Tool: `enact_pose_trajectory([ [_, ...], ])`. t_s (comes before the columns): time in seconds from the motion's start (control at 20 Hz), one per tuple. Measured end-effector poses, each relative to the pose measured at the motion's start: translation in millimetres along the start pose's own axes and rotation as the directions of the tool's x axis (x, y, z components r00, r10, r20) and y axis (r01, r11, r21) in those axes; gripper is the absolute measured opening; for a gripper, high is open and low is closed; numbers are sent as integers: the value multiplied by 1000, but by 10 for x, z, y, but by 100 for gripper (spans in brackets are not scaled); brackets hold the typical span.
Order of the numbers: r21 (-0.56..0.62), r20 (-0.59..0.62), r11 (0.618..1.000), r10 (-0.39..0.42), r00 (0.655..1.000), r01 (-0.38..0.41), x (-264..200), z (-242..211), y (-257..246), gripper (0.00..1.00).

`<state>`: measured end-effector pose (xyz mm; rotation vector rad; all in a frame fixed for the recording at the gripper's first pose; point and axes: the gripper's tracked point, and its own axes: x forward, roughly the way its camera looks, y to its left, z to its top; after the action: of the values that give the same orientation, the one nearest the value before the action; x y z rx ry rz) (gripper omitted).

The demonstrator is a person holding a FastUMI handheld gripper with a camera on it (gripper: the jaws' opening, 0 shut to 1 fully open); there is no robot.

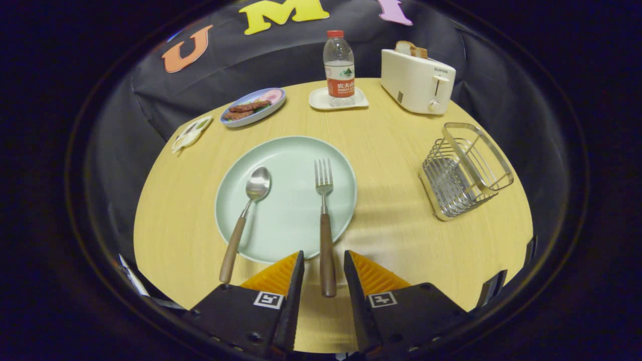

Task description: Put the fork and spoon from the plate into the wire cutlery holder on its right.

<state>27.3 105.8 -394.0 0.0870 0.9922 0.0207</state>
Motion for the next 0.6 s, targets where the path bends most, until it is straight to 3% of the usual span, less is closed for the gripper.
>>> enact_pose_trajectory([
  [0.05,-1,0,1000,-16,1000,16,95,5,-39,47],
  [0.15,-5,-18,1000,-16,1000,16,12,-30,-37,16],
  [0.25,-23,-33,1000,-21,999,20,-41,5,-73,16],
  [0.3,-29,-34,999,-20,999,19,50,-45,-90,6],
  [0.6,-99,4,995,7,1000,-6,-282,85,-140,6],
])
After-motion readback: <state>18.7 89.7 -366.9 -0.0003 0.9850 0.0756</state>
